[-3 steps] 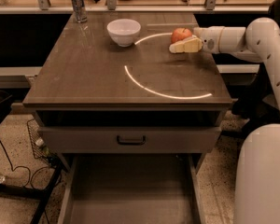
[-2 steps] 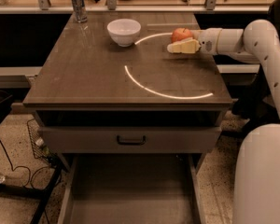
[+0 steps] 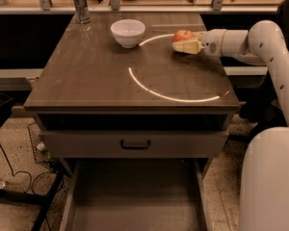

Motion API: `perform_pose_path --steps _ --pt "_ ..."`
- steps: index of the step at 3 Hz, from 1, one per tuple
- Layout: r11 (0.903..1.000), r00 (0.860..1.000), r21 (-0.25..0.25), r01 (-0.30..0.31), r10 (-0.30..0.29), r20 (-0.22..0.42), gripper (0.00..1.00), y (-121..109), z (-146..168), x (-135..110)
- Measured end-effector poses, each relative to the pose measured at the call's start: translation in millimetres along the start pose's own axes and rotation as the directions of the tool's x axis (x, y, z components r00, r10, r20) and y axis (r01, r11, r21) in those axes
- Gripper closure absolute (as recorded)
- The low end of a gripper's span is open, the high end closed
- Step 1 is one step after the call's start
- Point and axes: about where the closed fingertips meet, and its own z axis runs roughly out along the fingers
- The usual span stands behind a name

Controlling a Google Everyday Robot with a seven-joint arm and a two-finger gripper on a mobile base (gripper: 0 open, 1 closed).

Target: Place apple into middle drawer

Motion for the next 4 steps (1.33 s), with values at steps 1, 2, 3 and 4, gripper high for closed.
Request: perform_pose_path --steps 1,2,3,4 --pt "1.0 1.0 -0.004 -0.001 0.001 -0.001 0.95 1.3 3.1 0.5" --pt "1.0 1.0 -0.008 -0.001 0.001 -0.001 1.0 2.3 5.3 0.8" --pt "0.9999 1.0 -0.006 0.014 -0.014 -0.003 1.0 10.4 5.3 -11.7" --pt "0.9988 0.999 0.004 0.049 -0.049 0.012 1.0 33.6 -20.7 -35.3"
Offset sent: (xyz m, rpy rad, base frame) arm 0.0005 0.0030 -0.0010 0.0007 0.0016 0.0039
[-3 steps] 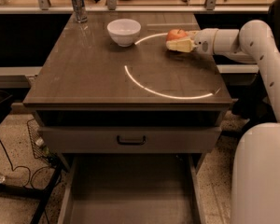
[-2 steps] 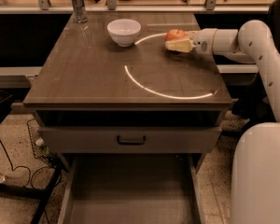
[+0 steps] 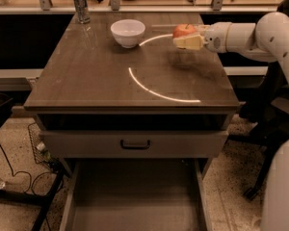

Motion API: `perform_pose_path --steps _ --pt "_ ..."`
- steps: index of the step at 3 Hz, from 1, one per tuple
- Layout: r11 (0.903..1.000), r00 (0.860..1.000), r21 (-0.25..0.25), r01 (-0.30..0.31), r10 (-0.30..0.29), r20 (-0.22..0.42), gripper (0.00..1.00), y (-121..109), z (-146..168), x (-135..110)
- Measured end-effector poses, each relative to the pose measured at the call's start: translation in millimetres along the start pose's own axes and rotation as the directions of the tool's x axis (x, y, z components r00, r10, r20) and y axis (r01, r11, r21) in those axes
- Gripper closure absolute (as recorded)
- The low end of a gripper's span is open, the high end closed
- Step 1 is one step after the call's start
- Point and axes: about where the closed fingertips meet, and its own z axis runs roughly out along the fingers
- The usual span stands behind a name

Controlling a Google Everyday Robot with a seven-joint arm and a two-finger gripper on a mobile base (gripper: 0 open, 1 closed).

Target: Place apple into middle drawer

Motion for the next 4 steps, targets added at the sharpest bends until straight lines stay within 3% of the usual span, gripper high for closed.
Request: perform_pose_path --steps 1,2,3,4 --pt "0.9985 0.998 0.008 0.055 -0.055 0.029 1.0 42.0 -42.8 -21.9" --pt "0.9945 0.992 0.023 0.102 -0.104 0.068 1.0 86.6 -79.8 -25.9" --pt "0.9888 0.987 0.051 0.14 -0.144 0.071 1.0 135.5 -113.8 -9.0" --pt "0.988 0.989 0.059 0.143 -0.145 0.035 1.0 184.7 -139.0 27.2"
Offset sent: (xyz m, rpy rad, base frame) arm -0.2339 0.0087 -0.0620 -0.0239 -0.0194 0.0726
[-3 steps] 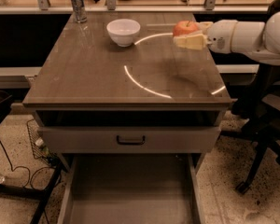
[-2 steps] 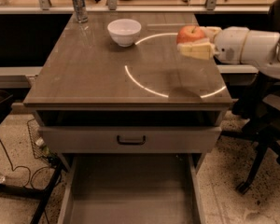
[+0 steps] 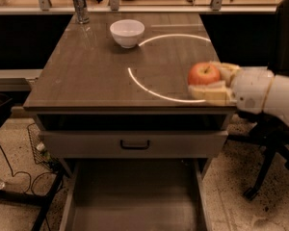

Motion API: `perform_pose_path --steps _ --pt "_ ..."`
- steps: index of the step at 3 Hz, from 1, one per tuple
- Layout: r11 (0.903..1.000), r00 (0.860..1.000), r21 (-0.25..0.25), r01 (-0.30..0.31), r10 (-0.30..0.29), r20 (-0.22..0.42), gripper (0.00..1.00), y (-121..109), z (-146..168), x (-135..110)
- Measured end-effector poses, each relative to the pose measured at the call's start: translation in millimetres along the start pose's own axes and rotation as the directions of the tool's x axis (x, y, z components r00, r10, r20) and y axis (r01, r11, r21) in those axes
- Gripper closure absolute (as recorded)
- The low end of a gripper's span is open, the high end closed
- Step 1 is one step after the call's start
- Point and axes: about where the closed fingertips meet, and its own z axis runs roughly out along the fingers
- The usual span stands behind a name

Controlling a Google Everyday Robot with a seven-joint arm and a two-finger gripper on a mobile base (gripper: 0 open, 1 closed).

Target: Place apple into middle drawer

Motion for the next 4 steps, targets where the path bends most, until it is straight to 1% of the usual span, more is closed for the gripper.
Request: perform_pose_path --steps 1,2,3,4 --pt "0.9996 0.997 -0.02 -0.022 0.02 -0.07 1.0 60.5 -17.1 40.2" --pt "0.9965 0.991 -0.056 -0.063 0.056 -0.122 1.0 107.2 -29.1 85.5" --pt "0.9921 0.984 -0.075 -0.101 0.089 -0.152 1.0 141.3 -35.3 133.2" --pt "0.9832 0.98 -0.113 -0.143 0.125 -0.158 1.0 161.9 -26.5 175.5"
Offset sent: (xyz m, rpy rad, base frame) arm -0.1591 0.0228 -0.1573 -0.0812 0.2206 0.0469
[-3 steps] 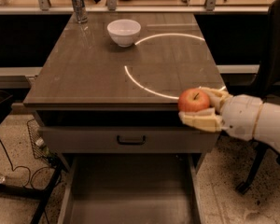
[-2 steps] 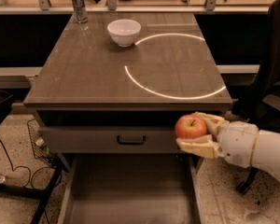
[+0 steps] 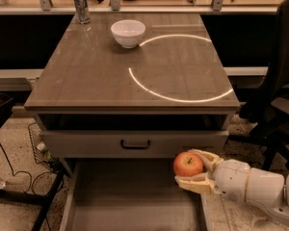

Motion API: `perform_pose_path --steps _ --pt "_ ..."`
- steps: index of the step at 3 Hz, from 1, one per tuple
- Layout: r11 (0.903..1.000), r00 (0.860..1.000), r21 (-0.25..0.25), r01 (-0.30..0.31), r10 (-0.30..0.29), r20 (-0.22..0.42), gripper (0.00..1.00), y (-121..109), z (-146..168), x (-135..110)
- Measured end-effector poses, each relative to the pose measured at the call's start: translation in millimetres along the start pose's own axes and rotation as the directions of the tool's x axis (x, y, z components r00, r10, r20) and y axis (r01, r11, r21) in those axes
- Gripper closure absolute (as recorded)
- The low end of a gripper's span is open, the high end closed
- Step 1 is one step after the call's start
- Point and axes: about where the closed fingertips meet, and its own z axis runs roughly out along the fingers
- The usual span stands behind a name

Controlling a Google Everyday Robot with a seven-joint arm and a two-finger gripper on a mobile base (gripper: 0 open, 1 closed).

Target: Place apple into middle drawer

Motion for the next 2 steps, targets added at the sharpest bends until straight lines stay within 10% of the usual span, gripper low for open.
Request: perform_pose_path --steps 2 --pt "0.9997 1.0 -0.02 0.011 -0.011 0.005 1.0 4.3 24.2 23.1"
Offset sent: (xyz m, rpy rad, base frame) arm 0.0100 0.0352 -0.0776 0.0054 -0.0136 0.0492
